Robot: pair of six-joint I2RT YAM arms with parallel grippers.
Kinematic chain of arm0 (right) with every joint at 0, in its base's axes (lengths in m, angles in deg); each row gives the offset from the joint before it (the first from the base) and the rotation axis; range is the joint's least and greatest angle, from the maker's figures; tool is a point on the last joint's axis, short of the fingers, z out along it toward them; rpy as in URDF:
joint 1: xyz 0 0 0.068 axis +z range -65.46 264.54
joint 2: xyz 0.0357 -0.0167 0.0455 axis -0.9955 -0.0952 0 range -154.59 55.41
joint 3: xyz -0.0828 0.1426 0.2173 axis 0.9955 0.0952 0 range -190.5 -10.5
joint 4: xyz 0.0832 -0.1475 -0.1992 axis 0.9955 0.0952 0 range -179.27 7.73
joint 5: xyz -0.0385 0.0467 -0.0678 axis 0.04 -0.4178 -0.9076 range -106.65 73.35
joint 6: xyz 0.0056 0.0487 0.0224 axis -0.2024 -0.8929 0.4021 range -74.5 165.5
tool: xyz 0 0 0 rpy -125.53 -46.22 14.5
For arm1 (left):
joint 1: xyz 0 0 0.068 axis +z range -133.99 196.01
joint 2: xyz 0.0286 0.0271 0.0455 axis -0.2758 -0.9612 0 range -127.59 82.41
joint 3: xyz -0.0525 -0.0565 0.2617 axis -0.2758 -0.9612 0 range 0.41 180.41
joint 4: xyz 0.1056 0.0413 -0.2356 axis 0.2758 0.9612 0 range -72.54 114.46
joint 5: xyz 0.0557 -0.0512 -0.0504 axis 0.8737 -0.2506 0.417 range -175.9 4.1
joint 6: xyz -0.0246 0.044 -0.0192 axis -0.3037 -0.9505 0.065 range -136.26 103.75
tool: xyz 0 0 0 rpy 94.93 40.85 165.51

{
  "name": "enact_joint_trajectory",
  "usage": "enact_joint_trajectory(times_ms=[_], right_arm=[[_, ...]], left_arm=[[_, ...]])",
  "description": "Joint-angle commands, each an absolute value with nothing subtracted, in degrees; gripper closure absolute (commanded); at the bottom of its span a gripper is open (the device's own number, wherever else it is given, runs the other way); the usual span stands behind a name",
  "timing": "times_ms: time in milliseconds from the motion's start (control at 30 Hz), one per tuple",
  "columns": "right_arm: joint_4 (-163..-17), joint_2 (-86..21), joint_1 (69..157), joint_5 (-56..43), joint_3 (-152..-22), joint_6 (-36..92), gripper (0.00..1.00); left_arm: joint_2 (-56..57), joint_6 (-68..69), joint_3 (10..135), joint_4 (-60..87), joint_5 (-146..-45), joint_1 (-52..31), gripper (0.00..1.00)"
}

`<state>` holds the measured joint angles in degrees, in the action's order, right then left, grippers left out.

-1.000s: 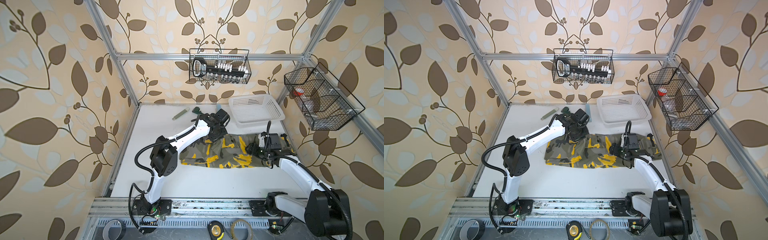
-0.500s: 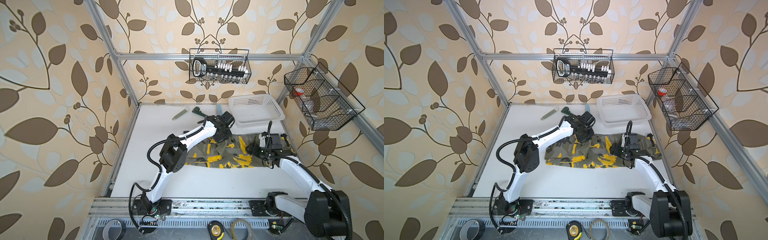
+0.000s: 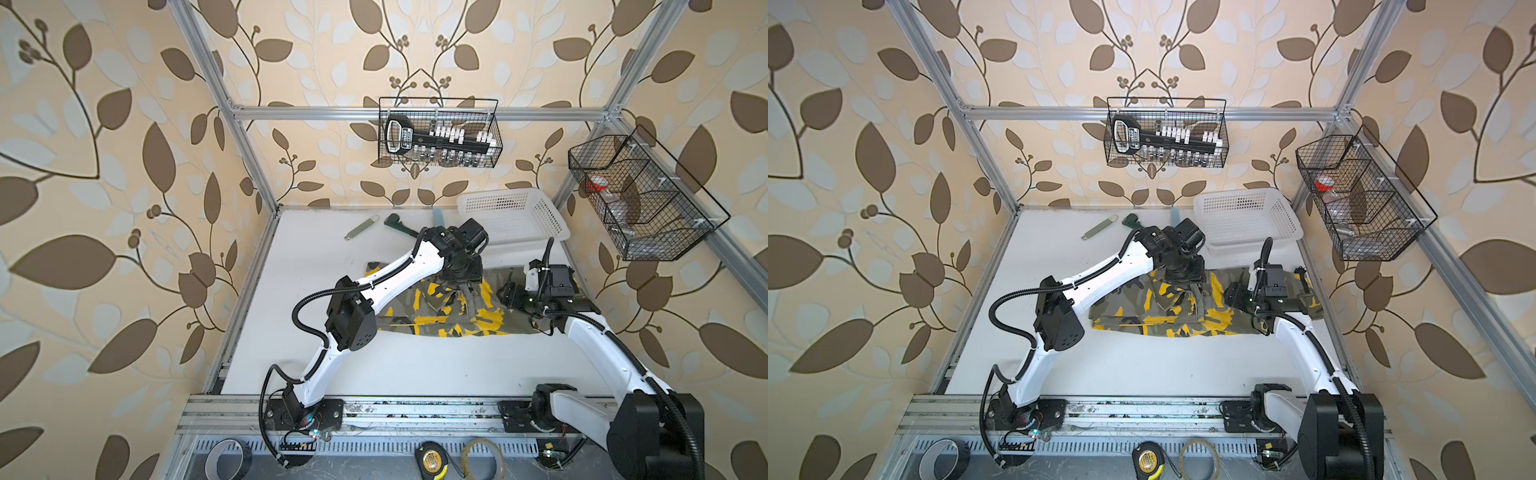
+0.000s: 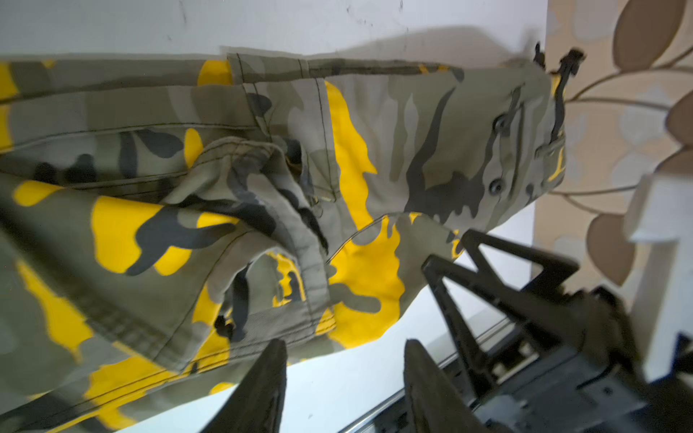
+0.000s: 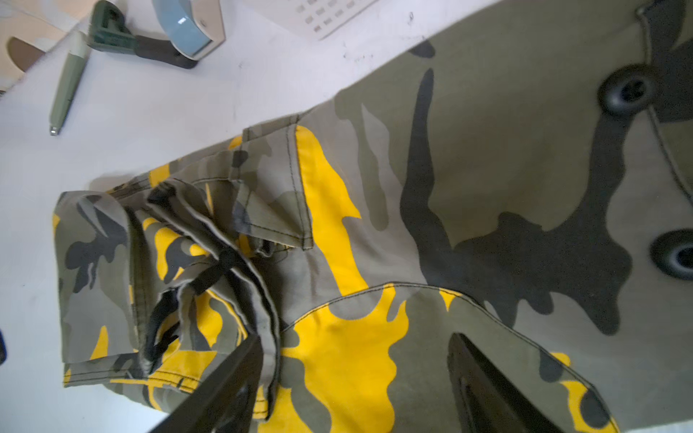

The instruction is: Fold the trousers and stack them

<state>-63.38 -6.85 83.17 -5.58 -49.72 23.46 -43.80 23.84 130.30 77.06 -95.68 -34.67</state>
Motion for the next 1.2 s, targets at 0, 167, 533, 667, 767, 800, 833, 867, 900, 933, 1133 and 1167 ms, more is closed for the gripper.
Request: enact_joint_trajectory(times_ms=[0,167,533,667,767,800,833,867,900,933,1133,1167], right_arm=[[-63.2,-5.5,84.4,-2.0,-51.3,23.9,0.22],[-65.2,-6.4,90.9,1.0,-51.5,22.3,0.26],[-75.9,-15.4,112.8,-5.5,-50.7,24.4,0.34],[-79.4,-20.1,117.4,-6.4,-50.6,26.0,0.37],[-80.0,-23.9,119.0,-6.4,-51.7,25.9,0.36],[-80.5,-24.9,119.5,-6.9,-51.9,25.7,0.34],[-81.4,-26.1,119.8,-7.4,-52.0,25.3,0.32],[-82.5,-27.2,119.8,-7.2,-52.3,24.8,0.31],[-83.2,-28.3,119.9,-7.0,-52.6,24.4,0.31],[-84.0,-29.3,119.9,-7.0,-53.1,24.0,0.31],[-91.1,-31.9,119.5,-7.3,-55.2,20.7,0.32],[-93.2,-32.1,119.0,-7.6,-54.9,19.3,0.33]], left_arm=[[-36.1,16.5,130.0,85.0,-91.8,-32.6,0.48],[-31.2,12.7,122.3,88.4,-89.7,-28.6,0.47],[-15.6,14.9,86.9,74.0,-92.6,-16.2,0.47],[-14.1,15.3,79.5,68.5,-92.4,-14.4,0.47],[-13.9,14.8,74.7,63.7,-91.8,-13.1,0.47],[-14.2,14.6,73.5,62.4,-92.0,-12.8,0.47],[-14.7,14.3,72.5,61.4,-91.6,-12.8,0.47],[-15.4,14.0,71.7,60.6,-91.5,-12.8,0.47],[-15.8,13.8,70.9,60.0,-91.7,-12.8,0.47],[-16.3,13.7,70.1,59.1,-92.1,-12.8,0.47],[-18.7,12.5,65.8,57.0,-89.8,-12.7,0.48],[-19.1,12.1,65.4,57.0,-89.4,-12.7,0.48]])
